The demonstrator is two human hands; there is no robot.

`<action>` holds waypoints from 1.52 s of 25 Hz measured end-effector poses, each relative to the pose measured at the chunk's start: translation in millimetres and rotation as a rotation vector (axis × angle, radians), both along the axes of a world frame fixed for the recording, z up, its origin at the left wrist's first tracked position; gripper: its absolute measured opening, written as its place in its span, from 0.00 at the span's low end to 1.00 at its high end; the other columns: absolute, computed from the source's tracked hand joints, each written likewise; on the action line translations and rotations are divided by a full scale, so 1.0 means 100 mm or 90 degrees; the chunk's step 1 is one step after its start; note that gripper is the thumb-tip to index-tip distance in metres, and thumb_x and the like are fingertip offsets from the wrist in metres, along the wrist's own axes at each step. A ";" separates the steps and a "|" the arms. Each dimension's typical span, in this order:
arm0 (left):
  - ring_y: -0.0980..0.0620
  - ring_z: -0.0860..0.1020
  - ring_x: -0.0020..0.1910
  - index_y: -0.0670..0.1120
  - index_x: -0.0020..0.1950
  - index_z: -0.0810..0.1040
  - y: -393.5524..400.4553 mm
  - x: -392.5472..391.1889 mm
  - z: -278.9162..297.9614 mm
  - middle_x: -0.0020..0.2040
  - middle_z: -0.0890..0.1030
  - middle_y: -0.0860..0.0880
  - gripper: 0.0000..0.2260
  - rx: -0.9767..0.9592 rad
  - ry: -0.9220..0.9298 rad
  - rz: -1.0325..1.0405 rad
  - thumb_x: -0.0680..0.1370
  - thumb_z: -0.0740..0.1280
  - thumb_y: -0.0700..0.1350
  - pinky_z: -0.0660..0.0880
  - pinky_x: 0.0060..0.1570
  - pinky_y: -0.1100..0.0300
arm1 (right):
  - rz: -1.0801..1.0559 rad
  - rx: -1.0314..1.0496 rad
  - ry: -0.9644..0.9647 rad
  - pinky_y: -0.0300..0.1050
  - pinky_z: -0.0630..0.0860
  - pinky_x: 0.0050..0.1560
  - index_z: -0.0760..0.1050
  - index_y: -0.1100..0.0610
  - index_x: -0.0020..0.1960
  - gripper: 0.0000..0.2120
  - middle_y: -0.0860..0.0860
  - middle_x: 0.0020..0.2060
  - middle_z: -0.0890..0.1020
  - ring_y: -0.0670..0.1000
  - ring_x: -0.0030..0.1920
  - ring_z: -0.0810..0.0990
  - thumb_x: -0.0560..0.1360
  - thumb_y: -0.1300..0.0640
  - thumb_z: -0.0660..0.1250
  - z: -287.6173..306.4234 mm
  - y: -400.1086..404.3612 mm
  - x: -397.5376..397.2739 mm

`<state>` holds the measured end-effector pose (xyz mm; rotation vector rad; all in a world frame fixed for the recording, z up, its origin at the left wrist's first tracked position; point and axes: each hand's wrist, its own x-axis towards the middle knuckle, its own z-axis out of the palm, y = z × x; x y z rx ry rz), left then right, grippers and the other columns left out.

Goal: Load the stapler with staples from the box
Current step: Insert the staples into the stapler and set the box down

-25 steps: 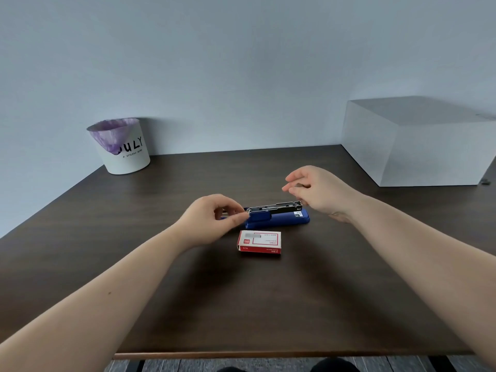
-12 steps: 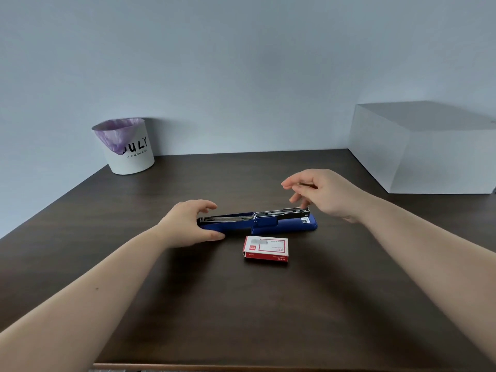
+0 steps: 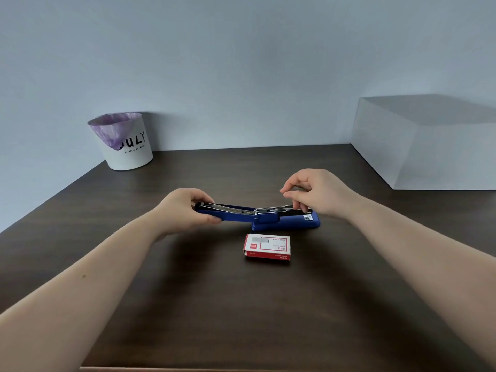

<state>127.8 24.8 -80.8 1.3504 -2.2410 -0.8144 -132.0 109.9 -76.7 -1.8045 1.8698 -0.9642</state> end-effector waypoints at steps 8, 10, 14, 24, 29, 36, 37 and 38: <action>0.49 0.80 0.46 0.49 0.48 0.82 -0.02 0.00 0.04 0.45 0.84 0.48 0.13 -0.002 -0.029 -0.021 0.66 0.77 0.48 0.76 0.48 0.58 | 0.044 0.026 -0.281 0.44 0.80 0.55 0.73 0.62 0.61 0.12 0.55 0.56 0.81 0.50 0.51 0.85 0.79 0.64 0.61 0.01 0.00 0.00; 0.50 0.80 0.43 0.49 0.47 0.82 -0.03 0.00 0.04 0.44 0.84 0.47 0.13 0.000 -0.015 -0.018 0.65 0.78 0.47 0.75 0.45 0.60 | 0.052 0.037 -0.259 0.41 0.82 0.51 0.74 0.61 0.58 0.09 0.56 0.53 0.83 0.49 0.48 0.86 0.78 0.61 0.64 0.01 0.00 -0.01; 0.52 0.79 0.40 0.49 0.46 0.82 -0.03 0.00 0.10 0.43 0.84 0.46 0.12 0.001 0.009 -0.020 0.64 0.78 0.46 0.74 0.42 0.63 | 0.026 -0.020 0.017 0.23 0.72 0.46 0.81 0.52 0.57 0.11 0.45 0.48 0.83 0.41 0.46 0.82 0.75 0.55 0.69 -0.01 -0.01 -0.02; 0.49 0.81 0.44 0.50 0.47 0.82 -0.05 0.00 0.16 0.44 0.84 0.48 0.12 -0.015 -0.026 -0.048 0.65 0.78 0.47 0.76 0.45 0.60 | 0.127 0.079 0.145 0.25 0.66 0.50 0.79 0.50 0.61 0.14 0.39 0.49 0.81 0.39 0.51 0.76 0.76 0.53 0.67 -0.13 -0.07 -0.01; 0.49 0.81 0.44 0.50 0.47 0.82 -0.06 0.00 0.15 0.44 0.84 0.48 0.12 -0.013 -0.027 -0.046 0.65 0.78 0.48 0.77 0.46 0.59 | 0.129 0.084 0.071 0.21 0.68 0.47 0.81 0.48 0.58 0.13 0.36 0.44 0.80 0.37 0.49 0.77 0.74 0.53 0.69 -0.17 -0.11 -0.06; 0.49 0.81 0.45 0.51 0.46 0.82 -0.08 0.00 0.15 0.44 0.84 0.48 0.12 0.000 -0.026 -0.052 0.65 0.78 0.48 0.77 0.46 0.60 | 0.159 0.103 0.036 0.31 0.69 0.59 0.78 0.45 0.61 0.16 0.43 0.56 0.81 0.41 0.58 0.77 0.74 0.54 0.69 -0.17 -0.08 -0.10; 0.49 0.81 0.45 0.51 0.46 0.82 -0.08 0.00 0.15 0.44 0.84 0.48 0.12 0.001 -0.024 -0.053 0.65 0.78 0.48 0.77 0.46 0.60 | 0.157 0.086 0.022 0.31 0.69 0.59 0.79 0.46 0.60 0.15 0.43 0.56 0.82 0.41 0.57 0.78 0.74 0.54 0.70 -0.18 -0.08 -0.10; 0.48 0.81 0.45 0.51 0.46 0.82 -0.09 0.00 0.15 0.44 0.84 0.48 0.12 0.002 -0.023 -0.053 0.65 0.78 0.48 0.77 0.46 0.60 | 0.160 0.072 0.026 0.29 0.69 0.59 0.80 0.47 0.58 0.14 0.43 0.55 0.82 0.41 0.58 0.78 0.73 0.55 0.71 -0.18 -0.08 -0.10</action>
